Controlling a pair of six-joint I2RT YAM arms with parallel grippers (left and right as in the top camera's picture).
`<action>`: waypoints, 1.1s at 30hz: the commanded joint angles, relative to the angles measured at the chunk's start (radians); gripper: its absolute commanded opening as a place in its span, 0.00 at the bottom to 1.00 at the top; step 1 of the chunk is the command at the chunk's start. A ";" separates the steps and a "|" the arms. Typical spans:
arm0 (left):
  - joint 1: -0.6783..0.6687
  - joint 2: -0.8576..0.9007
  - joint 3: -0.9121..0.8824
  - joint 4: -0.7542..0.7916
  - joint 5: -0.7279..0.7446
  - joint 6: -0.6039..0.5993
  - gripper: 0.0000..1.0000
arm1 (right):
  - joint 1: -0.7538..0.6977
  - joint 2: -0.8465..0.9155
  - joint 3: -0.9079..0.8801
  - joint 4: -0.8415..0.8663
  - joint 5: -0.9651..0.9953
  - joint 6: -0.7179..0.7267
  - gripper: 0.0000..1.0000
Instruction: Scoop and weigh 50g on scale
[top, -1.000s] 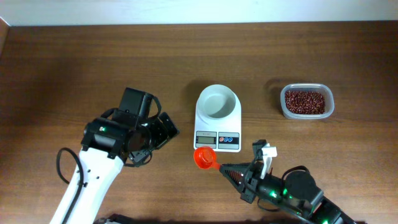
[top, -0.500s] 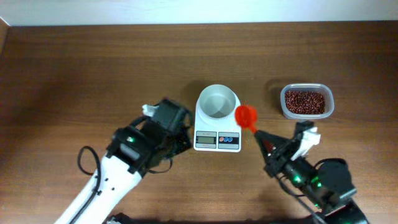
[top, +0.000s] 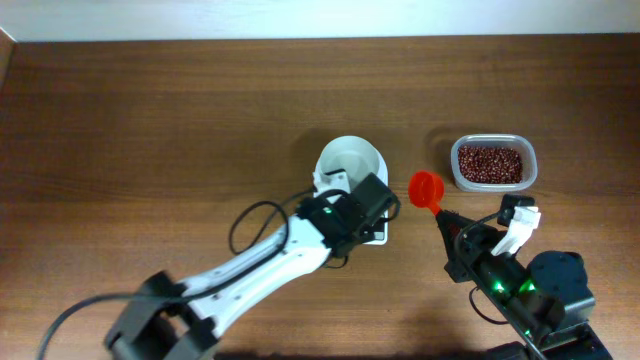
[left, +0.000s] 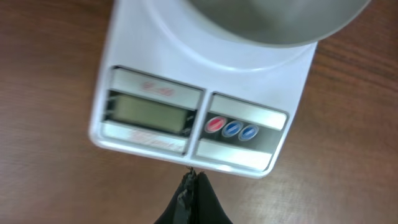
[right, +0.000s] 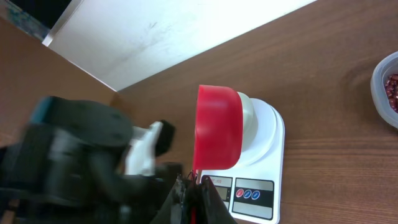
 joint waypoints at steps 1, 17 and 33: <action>-0.038 0.098 0.006 0.065 -0.043 -0.042 0.00 | -0.008 -0.005 0.019 0.003 0.006 -0.014 0.04; -0.037 0.216 0.006 0.170 -0.107 -0.042 0.00 | -0.008 -0.005 0.019 0.003 0.005 -0.013 0.04; -0.037 0.233 0.006 0.201 -0.112 -0.042 0.00 | -0.008 -0.005 0.019 0.003 0.005 -0.013 0.04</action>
